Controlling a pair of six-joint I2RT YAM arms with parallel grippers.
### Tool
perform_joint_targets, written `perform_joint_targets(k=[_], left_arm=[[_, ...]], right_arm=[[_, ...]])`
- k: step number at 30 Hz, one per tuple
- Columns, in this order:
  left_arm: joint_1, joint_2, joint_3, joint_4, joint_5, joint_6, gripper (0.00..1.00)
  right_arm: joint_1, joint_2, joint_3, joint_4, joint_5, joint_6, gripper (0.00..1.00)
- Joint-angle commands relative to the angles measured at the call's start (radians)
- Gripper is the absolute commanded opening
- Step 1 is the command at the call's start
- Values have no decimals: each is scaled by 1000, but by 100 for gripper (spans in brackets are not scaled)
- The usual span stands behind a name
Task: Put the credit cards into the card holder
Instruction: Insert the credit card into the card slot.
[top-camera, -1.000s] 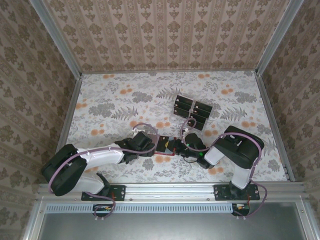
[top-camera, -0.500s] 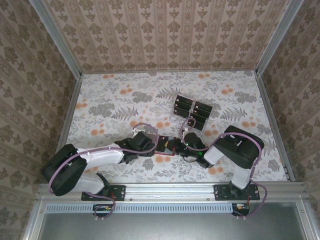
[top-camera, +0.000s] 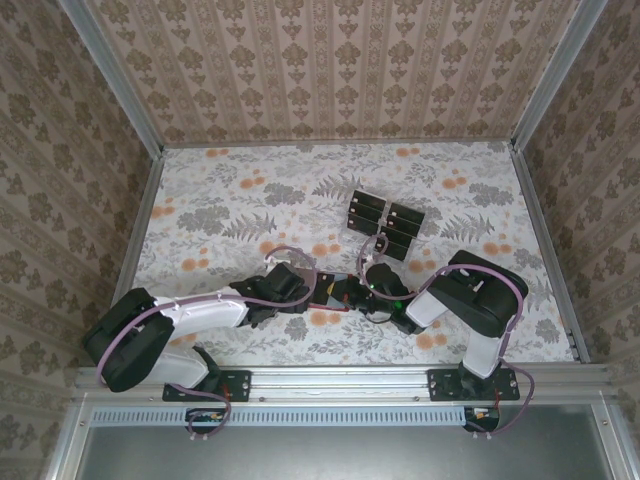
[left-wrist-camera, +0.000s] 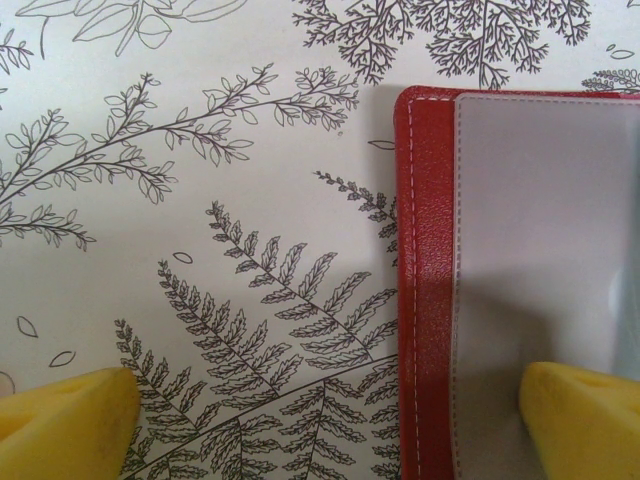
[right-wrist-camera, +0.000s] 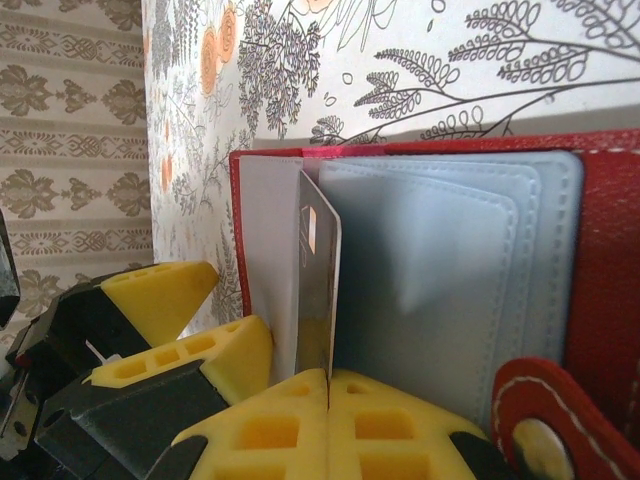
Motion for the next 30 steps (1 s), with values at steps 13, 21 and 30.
perform_joint_targets(k=[13,21,30], left_arm=[[-3,7,-9,-47,-18,-2,100],[1,-38,16,-74,-27,8,100],[2,-111,4,-93,-38,7,100]], right_arm=[[2,69,74,-128,-53,-8,20],[-19,-18,77,-291,-56,-76,53],[-99,-46,121,-513,-120,-206,56]])
